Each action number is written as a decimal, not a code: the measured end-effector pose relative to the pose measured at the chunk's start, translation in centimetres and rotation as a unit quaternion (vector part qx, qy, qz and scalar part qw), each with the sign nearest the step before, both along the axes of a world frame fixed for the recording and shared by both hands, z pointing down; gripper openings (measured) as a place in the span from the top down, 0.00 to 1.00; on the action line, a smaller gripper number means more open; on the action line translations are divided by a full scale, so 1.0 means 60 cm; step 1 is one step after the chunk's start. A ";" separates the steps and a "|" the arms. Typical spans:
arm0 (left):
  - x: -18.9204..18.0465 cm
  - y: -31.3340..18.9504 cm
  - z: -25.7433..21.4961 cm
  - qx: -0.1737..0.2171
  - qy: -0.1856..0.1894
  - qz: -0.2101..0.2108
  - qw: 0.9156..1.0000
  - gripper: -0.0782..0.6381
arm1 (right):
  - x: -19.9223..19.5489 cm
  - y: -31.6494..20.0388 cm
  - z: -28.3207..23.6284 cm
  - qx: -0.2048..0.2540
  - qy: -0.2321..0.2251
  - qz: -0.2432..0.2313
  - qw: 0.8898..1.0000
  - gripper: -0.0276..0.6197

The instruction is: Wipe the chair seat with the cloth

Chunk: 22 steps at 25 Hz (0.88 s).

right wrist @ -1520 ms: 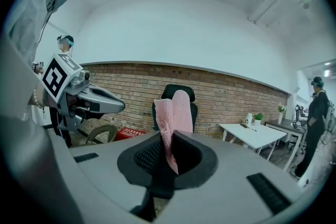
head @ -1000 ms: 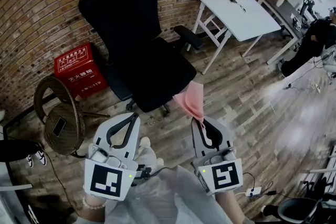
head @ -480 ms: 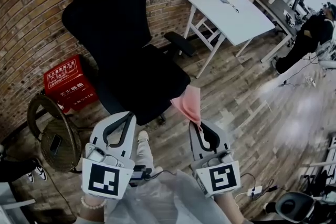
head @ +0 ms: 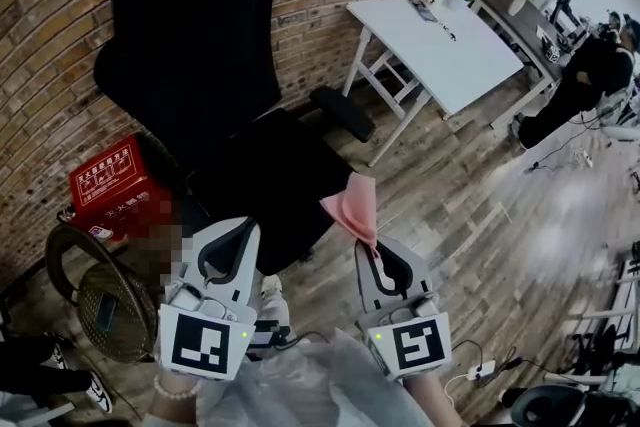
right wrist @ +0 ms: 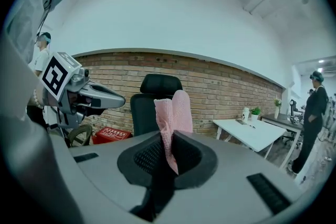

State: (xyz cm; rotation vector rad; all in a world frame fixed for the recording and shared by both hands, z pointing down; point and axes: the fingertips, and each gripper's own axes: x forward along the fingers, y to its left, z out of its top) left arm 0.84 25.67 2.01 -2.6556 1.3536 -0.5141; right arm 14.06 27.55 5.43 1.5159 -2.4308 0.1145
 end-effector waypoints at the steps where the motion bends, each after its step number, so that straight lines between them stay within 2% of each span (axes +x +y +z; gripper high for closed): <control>1: -0.005 -0.019 0.000 0.000 -0.001 0.002 1.000 0.87 | -0.006 -0.019 0.000 -0.003 0.001 0.001 1.000 0.87; 9: -0.057 -0.157 0.028 -0.019 0.004 0.009 1.000 0.87 | -0.059 -0.160 0.016 -0.016 0.015 0.001 1.000 0.87; 12: -0.074 -0.200 0.040 -0.022 0.004 0.011 1.000 0.87 | -0.078 -0.206 0.022 -0.003 0.013 -0.004 1.000 0.87; 17: -0.099 -0.254 0.059 -0.023 0.001 0.012 1.000 0.87 | -0.102 -0.254 0.045 -0.030 0.026 0.000 0.999 0.87; 22: -0.116 -0.295 0.090 -0.034 -0.003 0.010 0.999 0.87 | -0.118 -0.292 0.080 -0.031 0.024 -0.012 0.999 0.87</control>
